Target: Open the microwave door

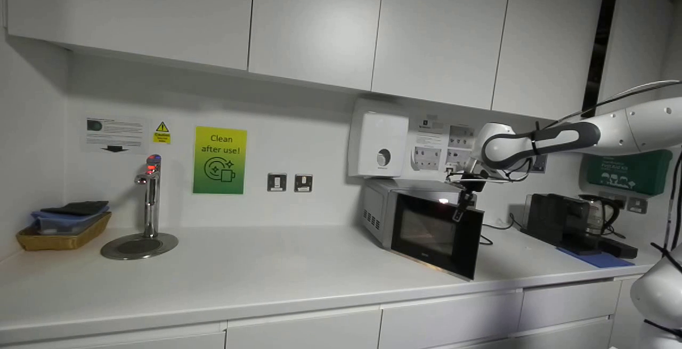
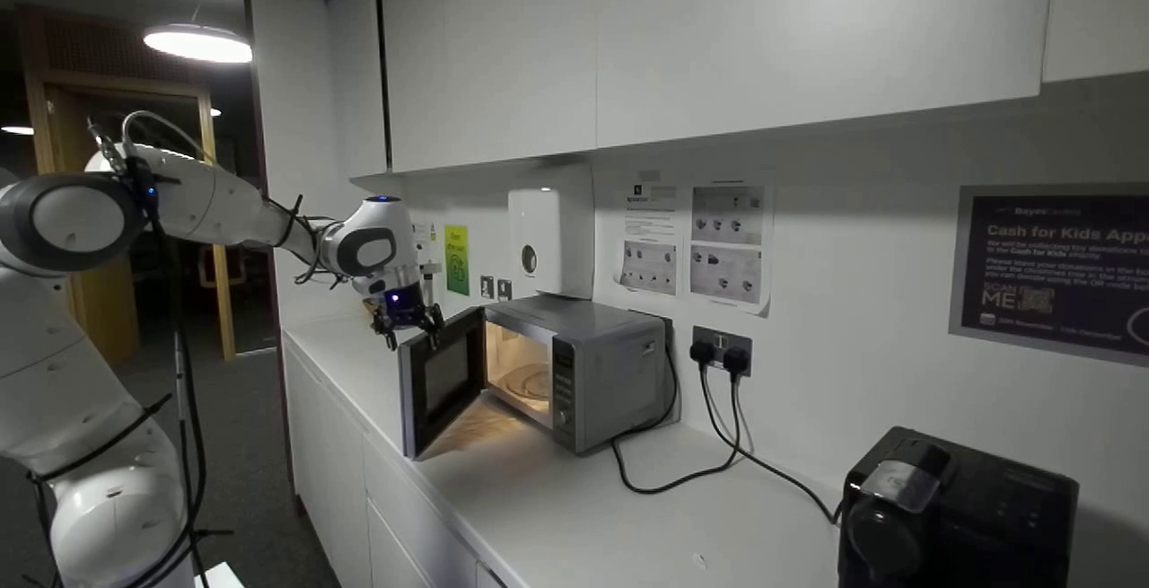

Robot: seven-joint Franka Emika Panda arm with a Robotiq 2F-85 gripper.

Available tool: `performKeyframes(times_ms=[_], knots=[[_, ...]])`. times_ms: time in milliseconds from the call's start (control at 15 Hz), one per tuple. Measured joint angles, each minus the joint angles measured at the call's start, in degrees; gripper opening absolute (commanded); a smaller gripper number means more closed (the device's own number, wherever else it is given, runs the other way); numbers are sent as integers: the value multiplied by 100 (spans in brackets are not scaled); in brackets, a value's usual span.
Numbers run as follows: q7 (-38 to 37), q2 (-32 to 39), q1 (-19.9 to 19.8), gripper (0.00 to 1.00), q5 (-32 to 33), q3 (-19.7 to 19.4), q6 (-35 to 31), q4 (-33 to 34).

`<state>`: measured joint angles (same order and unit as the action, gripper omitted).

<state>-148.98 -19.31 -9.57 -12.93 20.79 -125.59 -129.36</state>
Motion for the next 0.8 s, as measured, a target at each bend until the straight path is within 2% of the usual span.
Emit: performKeyframes(times_ms=[400,800], knots=[[0,8,-933,100,-234,993,302,296],[0,74,-1565,100,-409,1821,390,578]])
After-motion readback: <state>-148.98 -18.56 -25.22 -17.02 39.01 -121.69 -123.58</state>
